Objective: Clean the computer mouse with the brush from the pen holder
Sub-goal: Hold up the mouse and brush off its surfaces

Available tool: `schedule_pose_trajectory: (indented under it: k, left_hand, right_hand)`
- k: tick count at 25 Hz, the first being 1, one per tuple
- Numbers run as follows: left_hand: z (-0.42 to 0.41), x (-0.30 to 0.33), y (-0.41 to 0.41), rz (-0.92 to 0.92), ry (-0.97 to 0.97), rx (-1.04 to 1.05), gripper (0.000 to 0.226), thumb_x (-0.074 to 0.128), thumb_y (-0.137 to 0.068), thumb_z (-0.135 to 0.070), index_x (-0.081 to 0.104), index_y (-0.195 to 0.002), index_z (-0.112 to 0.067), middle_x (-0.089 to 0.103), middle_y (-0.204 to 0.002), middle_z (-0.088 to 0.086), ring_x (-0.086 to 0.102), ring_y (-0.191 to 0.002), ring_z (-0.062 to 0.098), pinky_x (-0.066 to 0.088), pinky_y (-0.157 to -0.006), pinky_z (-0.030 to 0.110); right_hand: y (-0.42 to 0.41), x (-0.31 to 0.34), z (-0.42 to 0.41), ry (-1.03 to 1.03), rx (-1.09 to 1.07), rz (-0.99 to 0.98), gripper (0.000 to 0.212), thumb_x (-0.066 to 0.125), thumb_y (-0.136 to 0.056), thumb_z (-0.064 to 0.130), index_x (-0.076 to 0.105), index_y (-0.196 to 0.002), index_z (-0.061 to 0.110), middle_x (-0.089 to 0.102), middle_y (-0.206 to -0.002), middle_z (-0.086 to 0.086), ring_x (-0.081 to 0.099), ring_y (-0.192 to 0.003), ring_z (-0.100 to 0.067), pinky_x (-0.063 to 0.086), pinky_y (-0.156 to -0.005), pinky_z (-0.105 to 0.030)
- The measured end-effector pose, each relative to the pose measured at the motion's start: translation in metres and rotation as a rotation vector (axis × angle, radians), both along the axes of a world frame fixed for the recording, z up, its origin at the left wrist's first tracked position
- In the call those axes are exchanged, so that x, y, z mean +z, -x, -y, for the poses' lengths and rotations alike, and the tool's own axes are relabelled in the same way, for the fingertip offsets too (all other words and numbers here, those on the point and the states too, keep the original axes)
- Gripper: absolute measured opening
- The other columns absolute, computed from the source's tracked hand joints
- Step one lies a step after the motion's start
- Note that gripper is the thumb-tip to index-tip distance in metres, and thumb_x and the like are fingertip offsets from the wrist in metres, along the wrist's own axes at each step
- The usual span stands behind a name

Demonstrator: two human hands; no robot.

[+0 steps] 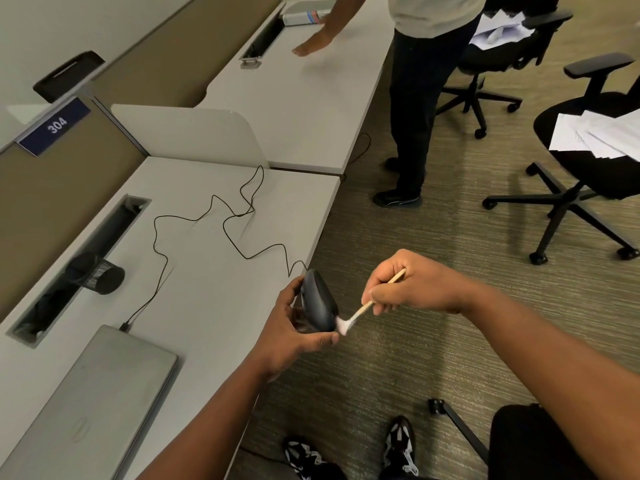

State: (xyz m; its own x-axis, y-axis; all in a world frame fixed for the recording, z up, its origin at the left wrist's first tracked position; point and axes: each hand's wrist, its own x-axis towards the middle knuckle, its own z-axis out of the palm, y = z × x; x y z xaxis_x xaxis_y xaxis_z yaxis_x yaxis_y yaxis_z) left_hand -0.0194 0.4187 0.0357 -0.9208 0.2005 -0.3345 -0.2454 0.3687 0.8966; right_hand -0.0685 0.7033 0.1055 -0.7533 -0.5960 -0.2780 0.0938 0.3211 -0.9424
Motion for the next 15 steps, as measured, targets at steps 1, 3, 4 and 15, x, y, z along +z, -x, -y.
schedule_pose_trajectory:
  k: [1, 3, 4, 15]
  left_hand:
    - [0.0, 0.0, 0.0, 0.004, 0.002, 0.001, 0.133, 0.106, -0.049, -0.057, 0.032, -0.159, -0.049, 0.045, -0.158, -0.009, 0.064, -0.127, 0.024, 0.064, -0.098, 0.037]
    - [0.001, 0.0, 0.001, 0.011, 0.003, -0.01, 0.135, 0.106, -0.048, -0.057, 0.032, -0.161, -0.047, 0.045, -0.159, -0.006, 0.064, -0.128, 0.025, 0.063, -0.1, 0.039]
    - [0.001, -0.001, 0.002, 0.016, 0.0, -0.019, 0.136, 0.107, -0.049, -0.055, 0.032, -0.162, -0.047, 0.046, -0.159, -0.004, 0.064, -0.129, 0.025, 0.063, -0.101, 0.041]
    - [-0.002, 0.005, 0.0, 0.007, -0.003, -0.106, 0.119, 0.107, -0.053, -0.048, 0.034, -0.141, -0.076, 0.046, -0.139, -0.047, 0.061, -0.131, 0.015, 0.062, -0.098, 0.03]
  right_hand:
    - [0.0, 0.001, -0.002, -0.016, 0.019, -0.004, 0.015, 0.069, -0.085, 0.026, 0.083, -0.088, 0.021, 0.079, -0.082, -0.01, 0.069, -0.076, -0.022, 0.054, -0.072, -0.036]
    - [0.002, 0.002, -0.004, 0.015, -0.039, -0.027, 0.013, 0.071, -0.084, 0.024, 0.082, -0.091, 0.022, 0.078, -0.083, -0.012, 0.065, -0.073, -0.021, 0.051, -0.066, -0.032]
    - [0.003, 0.003, -0.004, 0.046, -0.106, -0.046, 0.011, 0.073, -0.085, 0.021, 0.08, -0.094, 0.023, 0.076, -0.083, -0.012, 0.062, -0.069, -0.019, 0.048, -0.061, -0.029]
    - [0.004, 0.003, 0.013, 0.005, -0.226, -0.118, 0.014, 0.072, -0.09, 0.009, 0.08, -0.092, 0.021, 0.07, -0.072, 0.005, 0.057, -0.063, -0.009, 0.045, -0.057, -0.029]
